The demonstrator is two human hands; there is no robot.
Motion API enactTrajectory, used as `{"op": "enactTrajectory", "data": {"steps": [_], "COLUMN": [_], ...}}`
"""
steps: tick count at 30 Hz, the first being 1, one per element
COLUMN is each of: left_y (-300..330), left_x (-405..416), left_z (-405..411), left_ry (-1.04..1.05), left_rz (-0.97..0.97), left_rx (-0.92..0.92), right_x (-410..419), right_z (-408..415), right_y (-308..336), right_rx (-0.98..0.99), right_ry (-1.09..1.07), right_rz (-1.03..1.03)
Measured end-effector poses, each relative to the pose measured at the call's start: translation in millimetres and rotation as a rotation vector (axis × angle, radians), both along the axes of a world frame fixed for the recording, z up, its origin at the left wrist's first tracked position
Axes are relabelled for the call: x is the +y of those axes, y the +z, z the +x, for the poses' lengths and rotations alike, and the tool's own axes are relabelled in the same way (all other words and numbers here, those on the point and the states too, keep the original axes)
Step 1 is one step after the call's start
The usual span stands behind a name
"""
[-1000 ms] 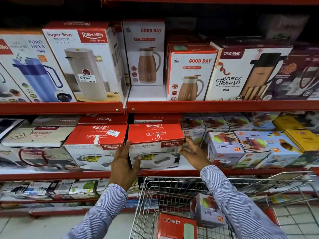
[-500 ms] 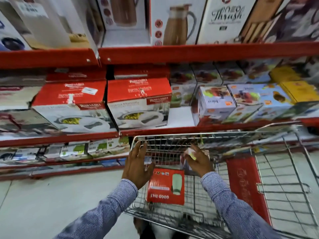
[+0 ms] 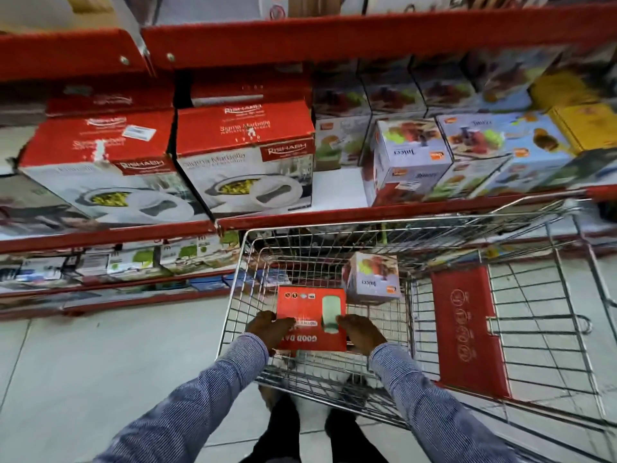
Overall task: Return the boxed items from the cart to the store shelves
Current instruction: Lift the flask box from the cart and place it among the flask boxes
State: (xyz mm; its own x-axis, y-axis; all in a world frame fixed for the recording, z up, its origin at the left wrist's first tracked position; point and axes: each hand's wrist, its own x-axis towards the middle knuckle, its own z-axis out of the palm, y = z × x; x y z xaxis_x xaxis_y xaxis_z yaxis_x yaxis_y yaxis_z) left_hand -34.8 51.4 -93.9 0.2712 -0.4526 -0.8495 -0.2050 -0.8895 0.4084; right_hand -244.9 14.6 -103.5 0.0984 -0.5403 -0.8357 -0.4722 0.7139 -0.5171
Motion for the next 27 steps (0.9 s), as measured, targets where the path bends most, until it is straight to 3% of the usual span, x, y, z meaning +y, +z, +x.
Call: {"op": "enactTrajectory", "data": {"steps": [6,13,18,27], "left_y": [50.0,165.3,256.6,385.4], "left_x": [-2.5,-0.1,-4.1,-15.8], "left_z": [-1.2,15.2,24.5,54.2], "left_ry": [0.095,0.072,0.217,0.279], "left_rz": [-0.173,-0.641,-0.974,-1.451], "left_rx": [0.029,-0.165,-0.162,-0.273], "right_x": [-13.6,-30.9,-50.8,-72.1], "right_z": [-7.2,-11.0,3.7,46.6], "right_y": [56.9,171.0,264.6,398.8], "right_rx": [0.006,-0.122,-0.235,-0.508], "right_ry": [0.068,-0.008,-0.040,-0.042], "right_rz": [-0.270,-0.709,-0.964,-1.223]}}
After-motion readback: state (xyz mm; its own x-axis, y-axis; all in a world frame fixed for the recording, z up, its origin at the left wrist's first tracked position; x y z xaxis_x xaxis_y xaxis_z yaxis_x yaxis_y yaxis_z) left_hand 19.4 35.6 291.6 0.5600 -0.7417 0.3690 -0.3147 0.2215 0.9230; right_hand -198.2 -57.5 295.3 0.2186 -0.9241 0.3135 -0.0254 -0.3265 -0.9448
